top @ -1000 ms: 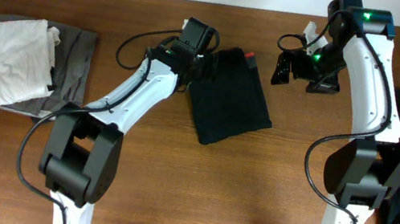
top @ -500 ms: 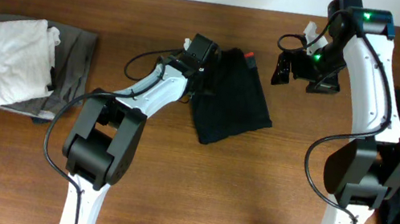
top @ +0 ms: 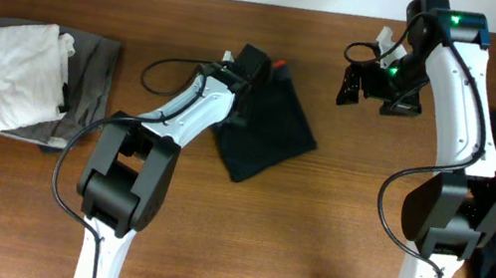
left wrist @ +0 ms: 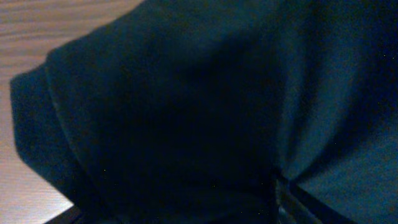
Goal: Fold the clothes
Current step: 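Drag the bundle leftward with the left gripper while right withdraws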
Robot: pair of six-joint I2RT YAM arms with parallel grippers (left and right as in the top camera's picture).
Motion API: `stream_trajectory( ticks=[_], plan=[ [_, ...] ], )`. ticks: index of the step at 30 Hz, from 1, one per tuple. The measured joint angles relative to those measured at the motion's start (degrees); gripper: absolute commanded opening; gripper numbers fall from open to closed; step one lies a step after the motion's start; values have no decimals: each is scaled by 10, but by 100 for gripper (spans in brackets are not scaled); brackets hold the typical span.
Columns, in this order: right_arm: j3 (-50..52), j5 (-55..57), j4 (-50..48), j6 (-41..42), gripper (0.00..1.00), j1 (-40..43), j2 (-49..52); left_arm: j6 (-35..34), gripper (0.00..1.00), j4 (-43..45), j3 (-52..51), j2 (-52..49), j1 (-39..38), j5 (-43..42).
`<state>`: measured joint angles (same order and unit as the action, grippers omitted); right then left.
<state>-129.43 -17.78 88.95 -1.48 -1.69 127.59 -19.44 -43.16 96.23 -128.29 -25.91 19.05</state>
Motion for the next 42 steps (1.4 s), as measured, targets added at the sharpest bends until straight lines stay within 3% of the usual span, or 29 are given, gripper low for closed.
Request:
stream_trajectory(
  ticks=[6, 13, 18, 25, 33, 42],
  plan=[
    [0, 0, 0, 0, 99, 0, 0, 9, 72, -30, 0, 0, 5, 62],
    [0, 0, 0, 0, 99, 0, 0, 19, 83, -82, 0, 18, 27, 75],
    [0, 0, 0, 0, 99, 0, 0, 26, 99, -83, 0, 77, 56, 23],
    [0, 0, 0, 0, 99, 0, 0, 41, 99, -84, 6, 174, 111, -96],
    [0, 0, 0, 0, 99, 0, 0, 122, 99, -69, 7, 115, 139, -188],
    [0, 0, 0, 0, 99, 0, 0, 186, 99, -11, 6, 58, 137, -203]
  ],
)
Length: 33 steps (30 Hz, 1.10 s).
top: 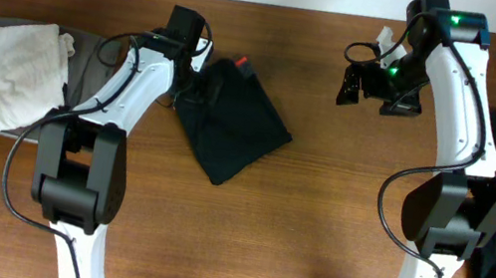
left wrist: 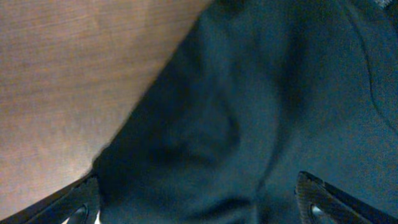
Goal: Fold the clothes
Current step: 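Drag the bundle leftward with the left gripper while right withdraws, then carry the black bundle with the left gripper toward the left clothes stack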
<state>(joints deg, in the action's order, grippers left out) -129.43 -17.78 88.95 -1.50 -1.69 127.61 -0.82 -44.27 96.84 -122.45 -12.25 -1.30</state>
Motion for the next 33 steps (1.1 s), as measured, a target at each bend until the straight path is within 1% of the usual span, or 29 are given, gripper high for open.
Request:
stream_trajectory(
  ticks=[7, 14, 21, 22, 24, 25, 27, 33],
  plan=[
    [0, 0, 0, 0, 99, 0, 0, 11, 99, 51, 0, -8, 0, 0],
    [0, 0, 0, 0, 99, 0, 0, 16, 99, 58, 0, -43, 0, 0],
    [0, 0, 0, 0, 99, 0, 0, 19, 99, 61, 0, -54, 0, 0],
    [0, 0, 0, 0, 99, 0, 0, 19, 96, 60, 0, -57, 0, 0],
    [0, 0, 0, 0, 99, 0, 0, 17, 81, 57, 1, -63, 0, -4],
    [0, 0, 0, 0, 99, 0, 0, 17, 76, 51, 3, -63, 1, -6],
    [0, 0, 0, 0, 99, 0, 0, 20, 68, 37, 6, -63, 0, -9],
    [0, 0, 0, 0, 99, 0, 0, 22, 66, 9, 10, -63, 0, -16]
  ],
)
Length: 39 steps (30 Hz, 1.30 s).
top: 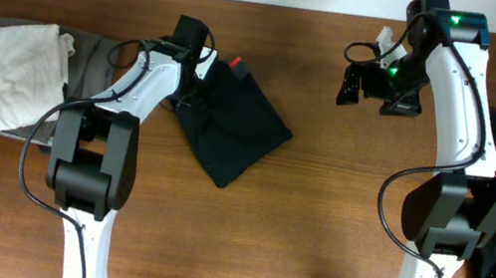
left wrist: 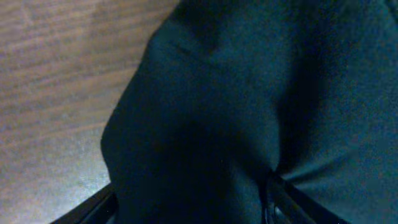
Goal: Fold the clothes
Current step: 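Carry the black bundle with the left gripper toward the left clothes stack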
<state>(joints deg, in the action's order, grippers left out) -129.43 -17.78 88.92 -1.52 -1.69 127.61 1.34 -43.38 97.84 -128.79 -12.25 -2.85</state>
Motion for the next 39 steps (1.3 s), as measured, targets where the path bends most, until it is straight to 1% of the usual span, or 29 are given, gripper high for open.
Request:
stream_trajectory(
  ticks=[2, 3, 5, 6, 7, 8, 9, 10, 11, 12, 13, 16, 21, 26, 27, 28, 30, 31, 32, 33, 35, 36, 39],
  plan=[
    [0, 0, 0, 0, 99, 0, 0, 0, 62, -4, 0, 0, 0, 0],
    [0, 0, 0, 0, 99, 0, 0, 0, 58, -5, 0, 0, 0, -1],
    [0, 0, 0, 0, 99, 0, 0, -1, 46, -9, 1, 0, 0, -4],
    [0, 0, 0, 0, 99, 0, 0, 0, 34, -12, 1, 0, 0, -5],
    [0, 0, 0, 0, 99, 0, 0, 0, 26, -13, 1, 0, -1, -7],
    [0, 0, 0, 0, 99, 0, 0, 1, 22, -15, 2, 0, -1, -10],
    [0, 0, 0, 0, 99, 0, 0, 5, 22, -16, 2, 0, -2, -11],
    [0, 0, 0, 0, 99, 0, 0, 5, 27, -17, 3, 0, -2, -11],
    [0, 0, 0, 0, 99, 0, 0, 7, 59, -17, 3, 0, -2, -12],
    [0, 0, 0, 0, 99, 0, 0, 8, 82, -17, 3, 0, -2, -12],
    [0, 0, 0, 0, 99, 0, 0, 7, 95, -17, 3, 0, -2, -7],
    [0, 0, 0, 0, 99, 0, 0, 6, 99, -18, 3, 0, 4, 3],
    [0, 0, 0, 0, 99, 0, 0, 4, 99, -23, 5, -1, 15, 1],
    [0, 0, 0, 0, 99, 0, 0, 3, 99, -49, 9, -1, 20, -3],
    [0, 0, 0, 0, 99, 0, 0, 3, 96, -54, 9, -1, 21, -4],
    [0, 0, 0, 0, 99, 0, 0, 2, 91, -59, 9, -1, 22, -6],
    [0, 0, 0, 0, 99, 0, 0, -2, 72, -69, 10, -1, 22, -11],
    [0, 0, 0, 0, 99, 0, 0, -4, 59, -73, 10, -1, 23, -14],
    [0, 0, 0, 0, 99, 0, 0, -4, 43, -77, 10, -1, 22, -17],
    [0, 0, 0, 0, 99, 0, 0, -4, 33, -81, 10, -1, 21, -21],
    [0, 0, 0, 0, 99, 0, 0, -3, 7, -85, 11, -1, 20, -27],
    [0, 0, 0, 0, 99, 0, 0, -3, 1, -89, 12, -1, 20, -30],
    [0, 0, 0, 0, 99, 0, 0, -2, 0, -98, 18, -1, 20, -30]
  ],
)
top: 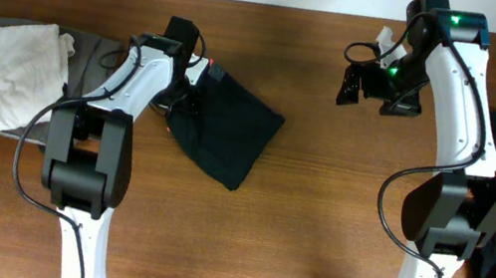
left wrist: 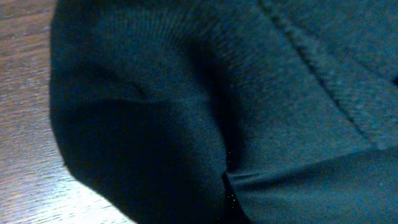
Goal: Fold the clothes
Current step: 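Carry the black bundle with the left gripper toward the left clothes stack, then lower the black bundle onto the grey clothes stack with the left gripper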
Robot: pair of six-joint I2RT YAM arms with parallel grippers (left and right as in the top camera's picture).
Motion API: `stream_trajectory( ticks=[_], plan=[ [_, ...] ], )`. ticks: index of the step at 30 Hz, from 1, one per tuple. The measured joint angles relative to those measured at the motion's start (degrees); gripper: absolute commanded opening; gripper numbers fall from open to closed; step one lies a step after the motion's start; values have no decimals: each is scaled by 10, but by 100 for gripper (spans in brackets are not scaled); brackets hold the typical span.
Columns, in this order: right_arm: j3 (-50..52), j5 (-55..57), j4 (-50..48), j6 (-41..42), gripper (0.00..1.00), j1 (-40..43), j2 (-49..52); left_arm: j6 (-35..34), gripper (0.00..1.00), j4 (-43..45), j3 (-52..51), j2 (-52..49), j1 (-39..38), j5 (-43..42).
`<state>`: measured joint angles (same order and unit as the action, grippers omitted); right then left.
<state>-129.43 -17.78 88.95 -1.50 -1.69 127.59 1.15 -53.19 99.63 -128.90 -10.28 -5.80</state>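
Observation:
A dark folded garment lies on the brown table, left of centre, with a small tag at its upper left corner. My left gripper sits at the garment's left edge and looks shut on it. The left wrist view is filled by the dark fabric; its fingers are hidden beneath it. My right gripper hangs above the table at the back right, its jaws apart and holding nothing.
At the far left a white garment rests on a folded grey one. A pile of dark clothes covers the right edge. A red cloth lies at the back right corner.
The dark garment has turned and shifted, its right corner now higher and its low corner further right. My left gripper sits slightly lower on its left edge. The right arm stayed still.
The garment first lay near the table's middle with my left gripper on its upper edge. Then it lay further left, the gripper open at its upper left. Then the jaws stood narrower on that edge, and now the garment has turned.

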Motion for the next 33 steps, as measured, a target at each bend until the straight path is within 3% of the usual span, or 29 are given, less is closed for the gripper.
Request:
stream_trajectory(
  ticks=[8, 18, 25, 33],
  plan=[
    [0, 0, 0, 0, 99, 0, 0, 0, 1, -86, 43, -12, 7, 28],
    [0, 0, 0, 0, 99, 0, 0, 0, 0, -211, 206, -18, 20, 52],
    [0, 0, 0, 0, 99, 0, 0, 0, 1, -239, 269, -18, 58, 54],
    [0, 0, 0, 0, 99, 0, 0, 0, 0, -239, 275, 10, 124, 58]
  ],
)
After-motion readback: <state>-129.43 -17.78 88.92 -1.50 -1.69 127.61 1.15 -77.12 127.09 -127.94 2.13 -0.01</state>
